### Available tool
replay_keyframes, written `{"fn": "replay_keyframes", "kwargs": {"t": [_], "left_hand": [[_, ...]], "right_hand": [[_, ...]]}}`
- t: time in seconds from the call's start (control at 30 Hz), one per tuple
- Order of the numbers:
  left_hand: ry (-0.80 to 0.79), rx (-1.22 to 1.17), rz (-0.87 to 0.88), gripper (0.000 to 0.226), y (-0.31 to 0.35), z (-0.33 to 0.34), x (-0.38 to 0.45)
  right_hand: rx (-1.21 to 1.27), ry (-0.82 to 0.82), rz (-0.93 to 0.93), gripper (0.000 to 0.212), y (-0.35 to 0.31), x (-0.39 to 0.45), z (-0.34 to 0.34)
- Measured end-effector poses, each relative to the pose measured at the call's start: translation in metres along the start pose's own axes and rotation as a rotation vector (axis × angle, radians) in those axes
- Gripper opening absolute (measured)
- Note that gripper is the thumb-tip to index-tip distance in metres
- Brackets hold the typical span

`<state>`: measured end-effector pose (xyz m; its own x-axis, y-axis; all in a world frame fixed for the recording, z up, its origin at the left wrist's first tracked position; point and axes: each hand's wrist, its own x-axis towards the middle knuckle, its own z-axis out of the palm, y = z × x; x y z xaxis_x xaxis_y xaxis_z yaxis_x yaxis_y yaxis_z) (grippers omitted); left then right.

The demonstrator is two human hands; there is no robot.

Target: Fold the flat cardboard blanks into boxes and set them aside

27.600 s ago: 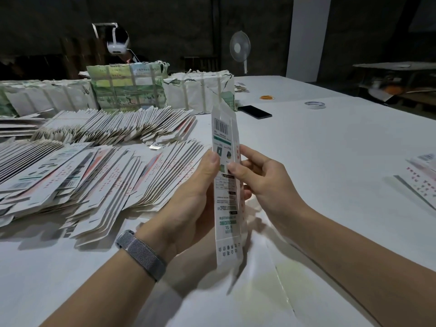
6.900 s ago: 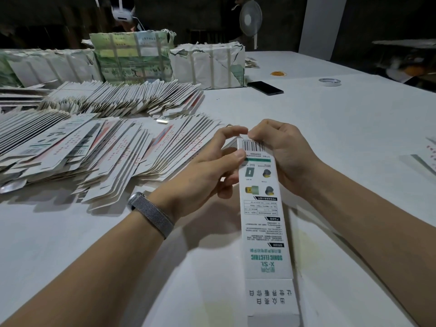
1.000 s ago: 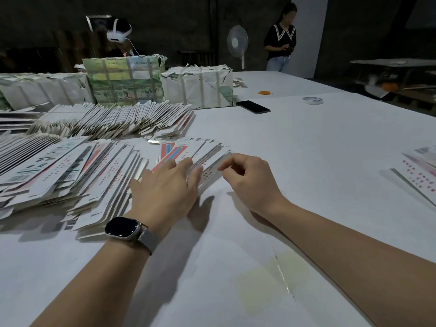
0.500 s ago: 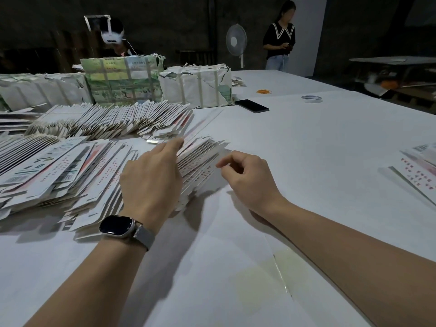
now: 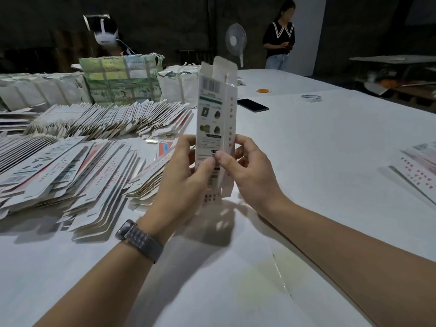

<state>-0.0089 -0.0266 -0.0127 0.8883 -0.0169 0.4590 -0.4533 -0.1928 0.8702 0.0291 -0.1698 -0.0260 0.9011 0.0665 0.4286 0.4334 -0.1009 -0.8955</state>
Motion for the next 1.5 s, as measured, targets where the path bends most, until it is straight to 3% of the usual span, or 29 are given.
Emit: {"fn": "replay_keyframes", "kwargs": {"t": [0.2, 0.3, 0.37, 0.47, 0.57, 0.73, 0.87, 1.33, 1.5], "left_hand": [[0.043, -0.22, -0.173, 0.026, 0.004, -0.002, 0.0], [-0.017, -0.467, -0.392, 0.056, 0.01, -0.001, 0.001], [-0.001, -0.51, -0.488, 0.06, 0.01, 0.004, 0.0], [0.056, -0.462, -0.402, 0.046, 0.008, 0.011, 0.0], [0.015, -0.427, -0.339, 0.033, 0.006, 0.013, 0.0], [-0.024, -0.387, -0.403, 0.05, 0.001, 0.007, -0.004], [-0.054, -0.564, -0.514, 0.063, 0.006, 0.004, -0.001], [-0.115, -0.381, -0.391, 0.058, 0.001, 0.002, -0.001], [-0.051, -0.367, -0.302, 0.04, -0.001, 0.004, 0.0]], "right_hand": [[0.037, -0.077, 0.018, 0.025, 0.0, -0.002, 0.0], [0.062, -0.104, 0.065, 0.023, 0.0, -0.001, -0.002], [0.044, -0.116, 0.068, 0.023, 0.001, -0.003, -0.003], [-0.026, -0.103, 0.041, 0.034, 0.001, -0.005, -0.001], [-0.16, 0.002, 0.001, 0.066, 0.002, -0.006, -0.001], [-0.108, -0.029, 0.016, 0.045, -0.004, -0.01, 0.002], [-0.04, 0.01, 0.079, 0.056, -0.006, -0.009, 0.001], [0.087, -0.015, 0.172, 0.058, -0.004, -0.011, 0.001], [0.165, -0.051, 0.141, 0.054, -0.006, -0.01, 0.0]]}}
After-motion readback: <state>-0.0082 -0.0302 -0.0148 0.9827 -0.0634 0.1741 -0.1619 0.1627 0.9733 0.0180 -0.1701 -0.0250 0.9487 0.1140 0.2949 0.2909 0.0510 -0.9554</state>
